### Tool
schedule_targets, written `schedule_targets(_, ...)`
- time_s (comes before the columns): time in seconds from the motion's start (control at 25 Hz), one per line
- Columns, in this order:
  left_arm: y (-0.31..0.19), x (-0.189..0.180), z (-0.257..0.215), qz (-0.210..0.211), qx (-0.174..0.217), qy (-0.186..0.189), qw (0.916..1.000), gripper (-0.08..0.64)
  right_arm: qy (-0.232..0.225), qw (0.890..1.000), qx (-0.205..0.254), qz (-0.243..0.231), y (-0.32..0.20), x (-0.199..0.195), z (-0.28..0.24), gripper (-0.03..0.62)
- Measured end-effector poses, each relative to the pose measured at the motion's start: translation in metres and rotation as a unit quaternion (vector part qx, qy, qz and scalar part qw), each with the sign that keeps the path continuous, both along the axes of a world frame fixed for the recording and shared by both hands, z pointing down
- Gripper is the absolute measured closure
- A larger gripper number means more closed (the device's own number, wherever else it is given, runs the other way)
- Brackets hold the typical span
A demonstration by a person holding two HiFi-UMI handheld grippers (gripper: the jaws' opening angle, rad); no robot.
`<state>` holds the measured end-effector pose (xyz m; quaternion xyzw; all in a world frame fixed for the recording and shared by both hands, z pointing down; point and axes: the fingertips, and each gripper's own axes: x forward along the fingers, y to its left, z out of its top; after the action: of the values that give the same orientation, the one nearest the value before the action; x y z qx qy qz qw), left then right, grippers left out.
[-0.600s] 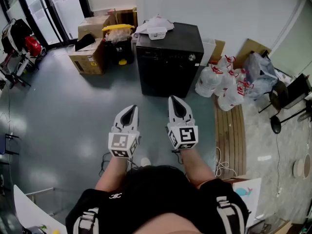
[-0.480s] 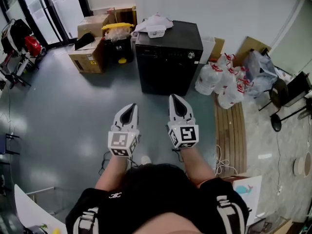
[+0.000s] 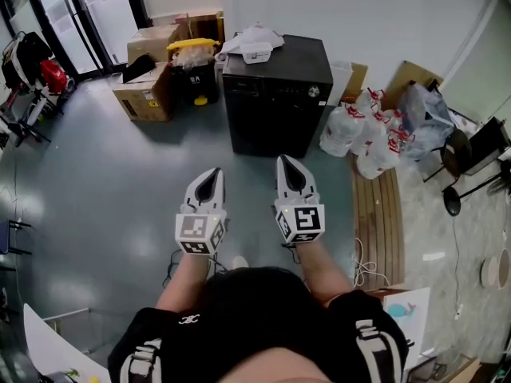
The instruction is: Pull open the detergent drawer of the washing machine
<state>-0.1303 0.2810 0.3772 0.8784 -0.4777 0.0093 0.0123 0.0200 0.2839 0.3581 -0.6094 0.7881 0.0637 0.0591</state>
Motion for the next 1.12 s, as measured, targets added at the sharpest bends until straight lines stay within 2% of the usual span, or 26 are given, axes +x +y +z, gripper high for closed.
schedule_targets(0.64,-0.058,-0.039,0.004,0.029,0.004,0.01,0.9995,0.568,0.002,1.0,0.001,0.015,-0.045,-0.043,0.007,0.591)
schedule_targets(1.12,-0.084,-0.059,0.004,0.028,0.013,0.015,0.9994,0.568,0.01,1.0,0.007,0.02,-0.073,-0.055,0.005,0.591)
